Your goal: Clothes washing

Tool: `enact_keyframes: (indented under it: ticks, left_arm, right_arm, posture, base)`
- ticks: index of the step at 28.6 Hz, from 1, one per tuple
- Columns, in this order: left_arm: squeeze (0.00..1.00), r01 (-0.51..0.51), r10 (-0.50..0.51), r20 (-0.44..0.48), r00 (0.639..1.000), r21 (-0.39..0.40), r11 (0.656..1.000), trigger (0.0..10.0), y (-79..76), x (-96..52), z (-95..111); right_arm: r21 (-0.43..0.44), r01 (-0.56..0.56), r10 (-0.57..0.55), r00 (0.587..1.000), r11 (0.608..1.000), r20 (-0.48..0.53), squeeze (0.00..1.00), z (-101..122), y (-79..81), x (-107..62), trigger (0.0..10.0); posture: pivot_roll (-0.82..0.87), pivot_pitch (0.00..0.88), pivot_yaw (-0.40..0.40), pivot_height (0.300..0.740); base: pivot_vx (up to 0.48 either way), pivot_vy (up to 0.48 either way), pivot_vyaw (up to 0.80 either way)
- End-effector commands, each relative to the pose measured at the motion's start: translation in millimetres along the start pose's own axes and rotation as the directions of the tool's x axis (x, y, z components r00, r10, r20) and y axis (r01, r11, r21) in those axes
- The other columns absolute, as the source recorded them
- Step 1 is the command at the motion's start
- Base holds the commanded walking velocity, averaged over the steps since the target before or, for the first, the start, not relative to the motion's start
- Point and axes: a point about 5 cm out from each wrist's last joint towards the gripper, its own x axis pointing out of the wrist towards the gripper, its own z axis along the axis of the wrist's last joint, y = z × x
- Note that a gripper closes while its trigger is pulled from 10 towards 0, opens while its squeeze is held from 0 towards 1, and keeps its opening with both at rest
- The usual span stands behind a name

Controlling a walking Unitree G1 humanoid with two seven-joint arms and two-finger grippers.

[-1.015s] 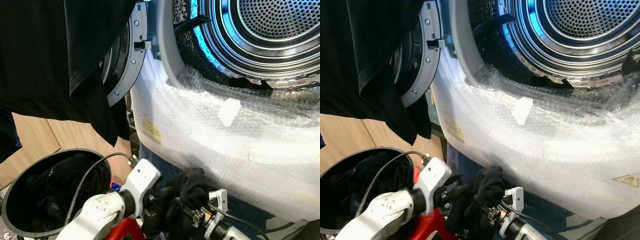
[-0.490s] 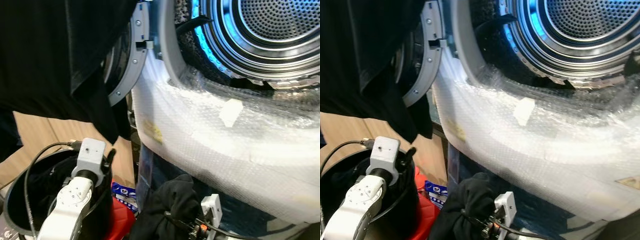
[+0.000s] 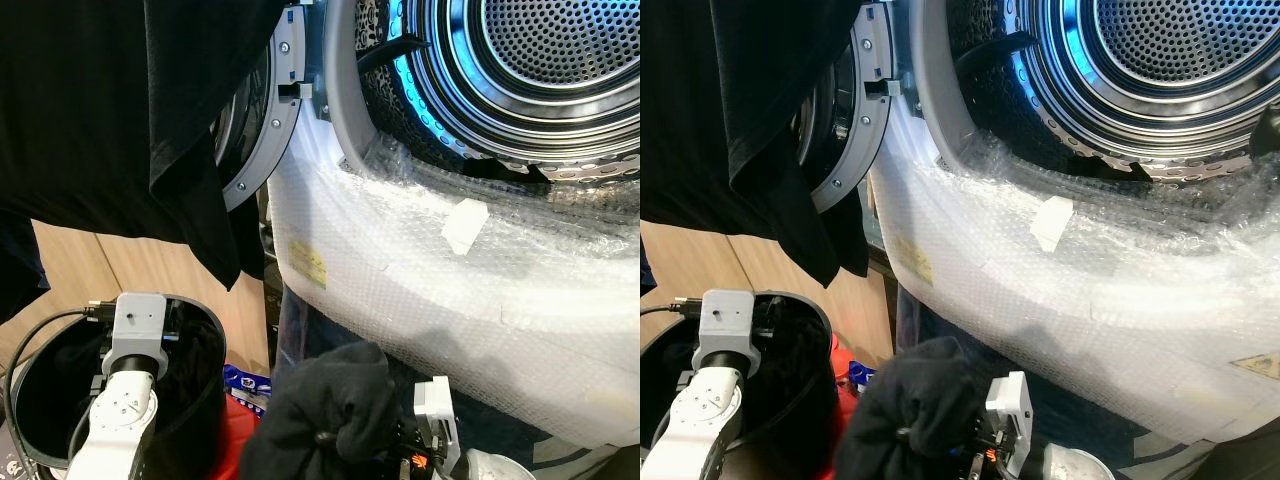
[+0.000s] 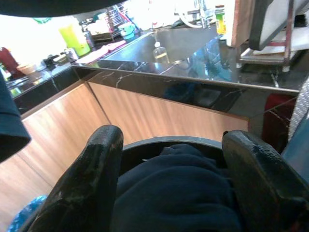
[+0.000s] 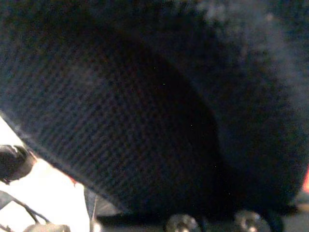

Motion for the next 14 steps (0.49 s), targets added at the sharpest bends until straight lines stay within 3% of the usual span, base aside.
enact_keyframes:
  ticks: [1,2,4,6,8,12,13,14]
  left_arm:
    - [0.00,0.011,-0.011,0.009,1.000,0.018,1.000,10.0,-4.4,-0.5,-2]
    - [0.00,0.017,-0.017,0.010,1.000,0.022,1.000,10.0,-5.1,-0.4,-2]
    - [0.00,0.018,-0.019,0.010,1.000,0.025,1.000,10.0,-5.3,-0.3,-2]
    - [0.00,0.035,-0.035,0.008,0.999,0.041,0.999,10.0,-7.0,-0.6,-5]
    - [0.00,0.049,-0.050,0.010,0.999,0.037,0.998,10.0,-10.6,-1.2,-5]
    - [0.00,0.052,-0.053,0.019,0.998,0.041,0.998,10.0,-12.4,-0.6,-5]
    - [0.00,0.059,-0.060,0.023,0.998,0.057,0.997,10.0,-14.2,-0.2,-5]
    - [0.00,0.059,-0.060,0.024,0.998,0.055,0.997,10.0,-14.9,-0.2,-5]
  right_arm:
    - [-0.097,-0.082,0.097,0.984,0.992,0.152,0.00,47,11.8,11.2,0.0]
    - [-0.139,-0.101,0.130,0.968,0.985,0.214,0.00,67,14.7,17.5,0.0]
    - [-0.160,-0.105,0.142,0.961,0.982,0.238,0.00,76,15.8,20.4,0.0]
    - [-0.208,-0.111,0.173,0.935,0.972,0.309,0.00,100,18.3,28.0,0.0]
    - [-0.285,-0.101,0.212,0.896,0.953,0.391,0.00,141,19.8,35.8,0.0]
    - [-0.344,-0.054,0.215,0.867,0.937,0.449,0.00,173,17.2,39.8,0.0]
    - [-0.353,0.024,0.179,0.828,0.935,0.531,0.00,195,10.6,44.5,0.0]
    - [-0.358,0.058,0.164,0.814,0.932,0.558,0.00,204,7.6,46.8,0.0]
  posture:
    - [0.00,0.000,-0.007,0.740]
    - [0.00,0.000,-0.005,0.740]
    - [0.00,0.000,-0.005,0.740]
    - [-0.01,0.000,-0.002,0.740]
    - [0.00,0.000,-0.004,0.740]
    - [0.00,0.000,-0.010,0.740]
    - [0.00,0.000,-0.013,0.740]
    - [0.00,0.000,-0.013,0.740]
  base:
    - [0.000,0.000,0.00]
    - [0.000,0.000,0.00]
    - [0.000,0.000,0.00]
    - [0.000,0.000,0.00]
    - [0.000,0.000,0.00]
    - [0.000,0.000,0.00]
    - [0.000,0.000,0.00]
    - [0.000,0.000,0.00]
